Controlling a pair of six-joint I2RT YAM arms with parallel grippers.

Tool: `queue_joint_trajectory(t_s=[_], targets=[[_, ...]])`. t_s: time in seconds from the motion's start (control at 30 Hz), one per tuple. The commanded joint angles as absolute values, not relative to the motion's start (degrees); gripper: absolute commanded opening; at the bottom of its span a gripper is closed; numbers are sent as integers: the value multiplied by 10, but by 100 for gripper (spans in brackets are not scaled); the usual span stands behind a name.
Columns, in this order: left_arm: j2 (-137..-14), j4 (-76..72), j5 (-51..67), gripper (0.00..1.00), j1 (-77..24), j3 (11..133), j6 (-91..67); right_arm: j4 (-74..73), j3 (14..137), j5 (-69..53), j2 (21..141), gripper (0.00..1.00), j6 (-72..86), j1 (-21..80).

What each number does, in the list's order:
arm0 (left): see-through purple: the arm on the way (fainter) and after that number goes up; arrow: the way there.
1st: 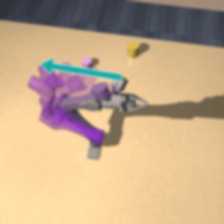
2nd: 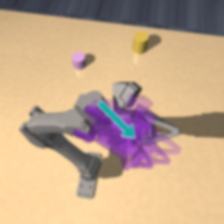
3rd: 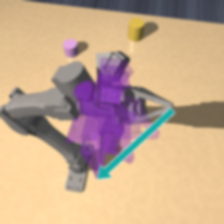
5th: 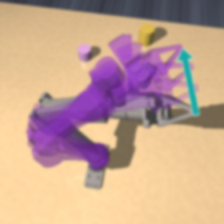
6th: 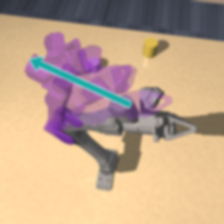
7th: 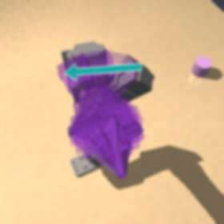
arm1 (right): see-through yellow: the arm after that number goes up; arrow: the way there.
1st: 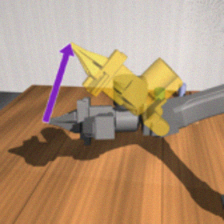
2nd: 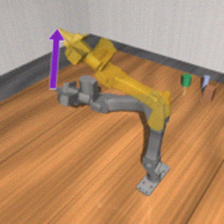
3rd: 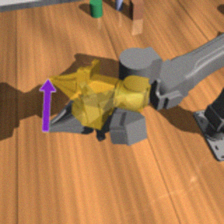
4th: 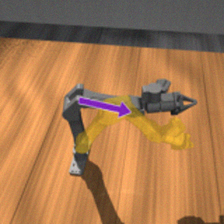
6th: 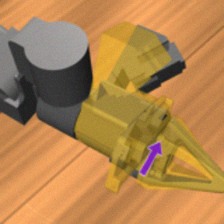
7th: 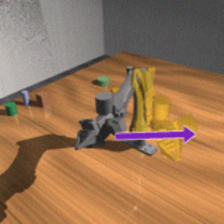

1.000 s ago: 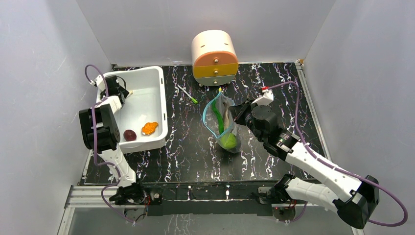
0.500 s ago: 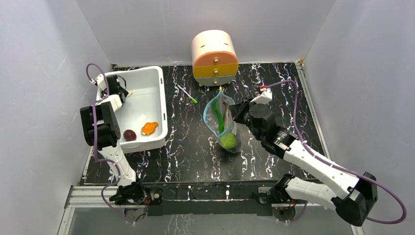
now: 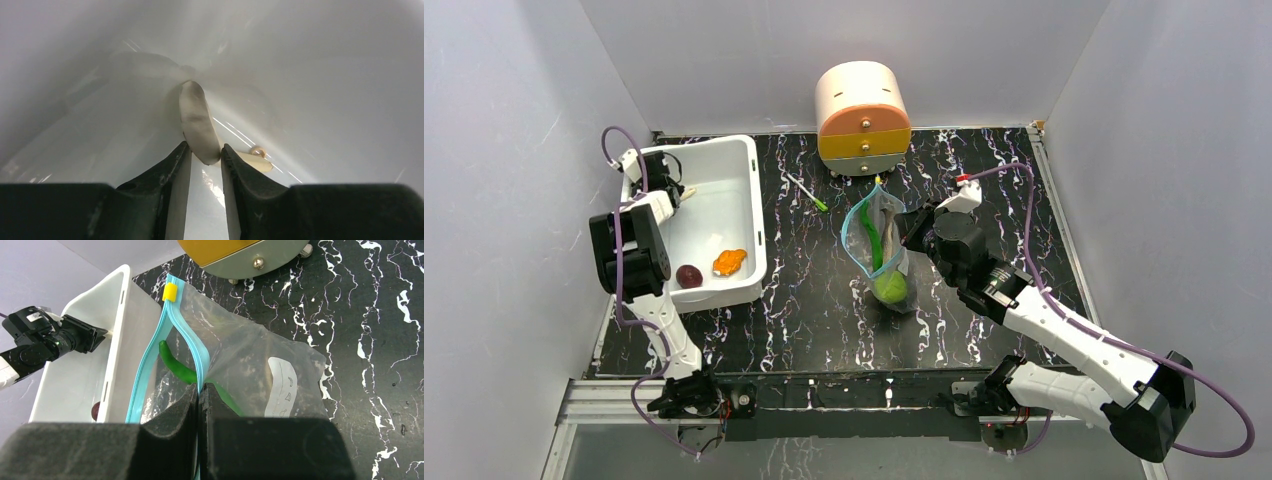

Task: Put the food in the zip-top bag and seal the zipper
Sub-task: Pick up the fake vegetable from the bin.

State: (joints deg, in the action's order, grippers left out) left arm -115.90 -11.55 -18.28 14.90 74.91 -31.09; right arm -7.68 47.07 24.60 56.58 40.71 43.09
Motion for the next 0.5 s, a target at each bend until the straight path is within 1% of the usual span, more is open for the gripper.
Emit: queue_joint_trajectory(t_s=[0.0,0.07,0.13,0.17,0.4,0.47], targets=[[-1162,-106,-204,24,156,772,-301,-55,494,265,553,0,397,432],[-1160,-108,-202,15,156,771,-300,-53,496,265,555,0,393,431],[-1155,-108,-201,2,156,771,-297,-52,497,265,557,0,391,431],[-1153,-105,-201,0,156,771,-297,-52,497,265,557,0,391,431],[-1128,-93,-156,0,156,770,-293,-49,491,263,547,0,394,431],[-1117,-90,-126,0,156,766,-294,-49,490,264,545,0,392,431]])
